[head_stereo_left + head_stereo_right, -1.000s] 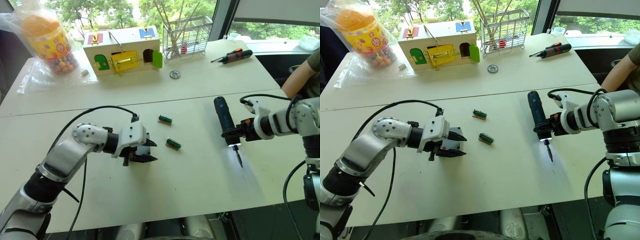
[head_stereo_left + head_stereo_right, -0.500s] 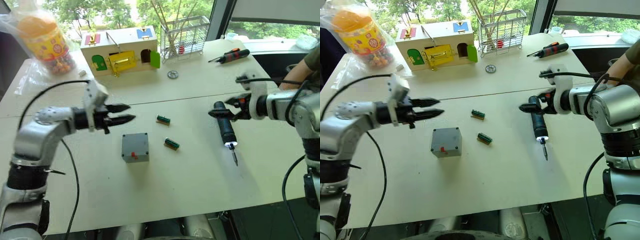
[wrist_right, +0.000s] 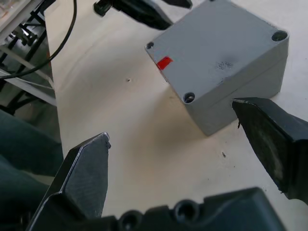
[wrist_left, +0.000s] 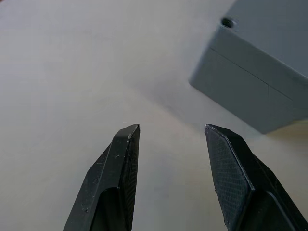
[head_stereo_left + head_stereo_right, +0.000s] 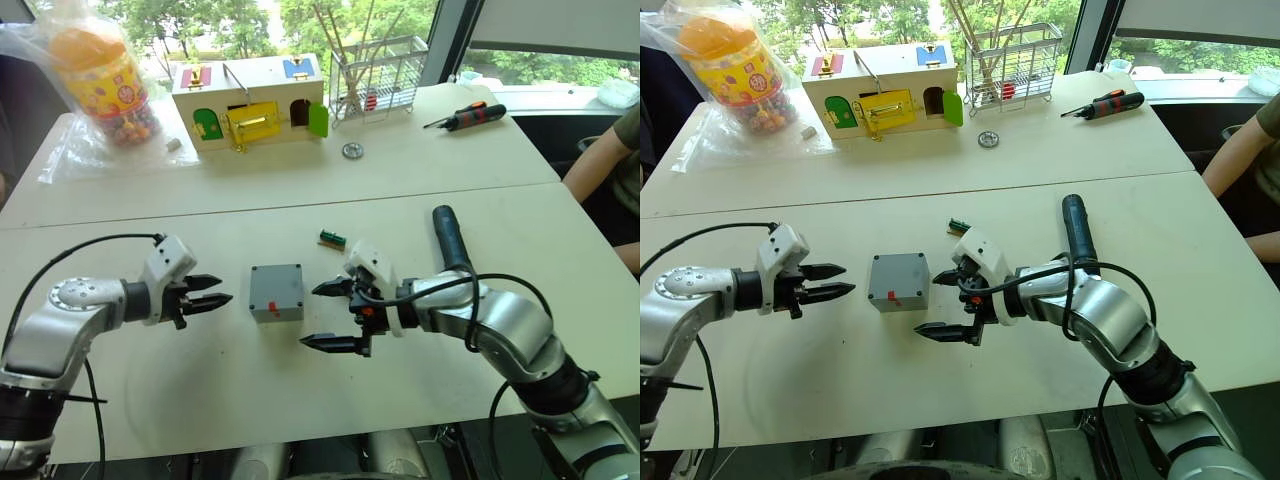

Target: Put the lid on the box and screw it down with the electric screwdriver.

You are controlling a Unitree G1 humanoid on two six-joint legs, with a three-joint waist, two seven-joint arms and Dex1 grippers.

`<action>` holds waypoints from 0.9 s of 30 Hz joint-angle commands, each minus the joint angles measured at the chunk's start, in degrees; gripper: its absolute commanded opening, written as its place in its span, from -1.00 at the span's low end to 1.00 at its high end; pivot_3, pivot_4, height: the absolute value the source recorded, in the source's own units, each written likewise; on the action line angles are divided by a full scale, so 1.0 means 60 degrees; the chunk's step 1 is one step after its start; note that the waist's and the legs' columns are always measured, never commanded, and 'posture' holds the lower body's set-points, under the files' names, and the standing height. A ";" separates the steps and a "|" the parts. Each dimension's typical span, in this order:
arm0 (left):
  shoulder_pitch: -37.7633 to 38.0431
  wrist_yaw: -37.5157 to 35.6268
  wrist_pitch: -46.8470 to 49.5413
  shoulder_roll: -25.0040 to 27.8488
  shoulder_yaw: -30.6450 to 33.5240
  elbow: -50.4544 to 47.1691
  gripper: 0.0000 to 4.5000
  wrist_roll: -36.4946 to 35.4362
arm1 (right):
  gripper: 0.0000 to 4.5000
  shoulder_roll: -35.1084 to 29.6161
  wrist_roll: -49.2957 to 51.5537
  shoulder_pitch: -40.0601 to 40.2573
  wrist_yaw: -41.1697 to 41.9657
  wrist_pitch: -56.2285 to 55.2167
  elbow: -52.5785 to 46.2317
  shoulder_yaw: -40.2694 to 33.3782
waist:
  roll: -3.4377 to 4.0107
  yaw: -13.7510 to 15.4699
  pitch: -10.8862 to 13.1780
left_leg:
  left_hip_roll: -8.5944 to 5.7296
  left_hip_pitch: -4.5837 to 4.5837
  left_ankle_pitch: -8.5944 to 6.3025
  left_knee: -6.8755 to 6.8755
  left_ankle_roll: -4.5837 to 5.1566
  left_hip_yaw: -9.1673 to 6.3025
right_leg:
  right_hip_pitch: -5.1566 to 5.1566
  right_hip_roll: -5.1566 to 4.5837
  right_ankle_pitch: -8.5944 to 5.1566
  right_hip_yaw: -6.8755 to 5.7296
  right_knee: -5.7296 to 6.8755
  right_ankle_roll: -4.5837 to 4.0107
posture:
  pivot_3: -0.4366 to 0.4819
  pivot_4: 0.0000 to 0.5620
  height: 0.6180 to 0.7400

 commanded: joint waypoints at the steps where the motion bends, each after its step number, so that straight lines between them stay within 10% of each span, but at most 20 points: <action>1: -0.0021 0.0294 0.0316 -0.0096 0.0118 -0.0743 -0.04 -0.0230 | 0.99 0.0280 0.0165 -0.0158 -0.0062 0.0244 -0.0088 -0.0074 | 0.0000 -0.0010 0.0000 | 0.0000 0.0000 0.0000 -0.0002 0.0000 -0.0001 | 0.0000 0.0001 0.0000 0.0000 0.0000 0.0000 | -0.05 -0.47 1.00; 27: -0.3788 -0.0280 -0.3294 -0.1864 -0.2187 0.4594 -0.04 0.2348 | 0.99 0.2795 0.0756 -0.0576 -0.1919 0.3576 0.0018 -0.1013 | -0.0007 -0.0073 -0.0007 | -0.0004 0.0003 0.0010 0.0007 -0.0016 0.0004 | -0.0012 0.0012 0.0001 -0.0016 0.0024 0.0001 | -0.05 -0.47 1.00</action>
